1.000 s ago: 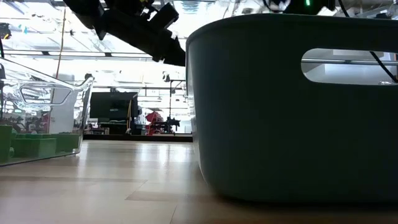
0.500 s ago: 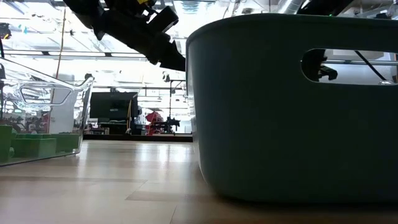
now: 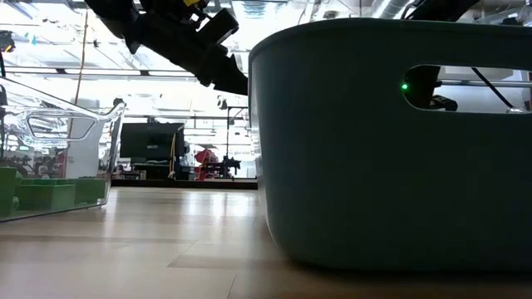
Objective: Sort blocks
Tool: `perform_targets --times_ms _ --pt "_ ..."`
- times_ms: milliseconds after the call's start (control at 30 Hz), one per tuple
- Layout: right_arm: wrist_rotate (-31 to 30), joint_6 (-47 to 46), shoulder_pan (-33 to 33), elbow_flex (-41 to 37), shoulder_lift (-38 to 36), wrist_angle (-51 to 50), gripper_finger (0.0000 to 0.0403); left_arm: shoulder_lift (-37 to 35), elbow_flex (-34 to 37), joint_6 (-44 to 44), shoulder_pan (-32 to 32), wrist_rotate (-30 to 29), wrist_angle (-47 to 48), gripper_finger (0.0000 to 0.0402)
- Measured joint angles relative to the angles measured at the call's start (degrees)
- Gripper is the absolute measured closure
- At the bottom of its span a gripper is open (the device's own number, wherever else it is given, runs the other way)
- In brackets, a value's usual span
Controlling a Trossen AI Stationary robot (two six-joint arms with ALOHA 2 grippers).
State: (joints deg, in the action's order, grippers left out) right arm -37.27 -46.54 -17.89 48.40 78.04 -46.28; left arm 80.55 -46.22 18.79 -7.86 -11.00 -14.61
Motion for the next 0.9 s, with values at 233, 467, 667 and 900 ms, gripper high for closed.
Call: perform_targets --times_ms 233,467,667,900 --pt "0.03 0.02 0.26 0.00 0.00 -0.55 0.0191 0.00 0.00 0.02 0.00 0.02 0.00 0.0132" --pt "-0.64 1.72 2.02 0.00 -1.77 -1.49 0.0183 -0.95 -0.16 0.04 0.00 0.04 -0.07 0.0132" --pt "-6.67 2.20 8.44 0.00 -9.97 -2.03 0.0184 -9.75 -0.33 0.21 0.00 0.24 8.66 0.0132" --pt "-13.66 6.12 17.78 -5.33 -22.06 4.01 0.0184 -24.22 -0.24 -4.56 0.14 8.24 22.37 0.0132"
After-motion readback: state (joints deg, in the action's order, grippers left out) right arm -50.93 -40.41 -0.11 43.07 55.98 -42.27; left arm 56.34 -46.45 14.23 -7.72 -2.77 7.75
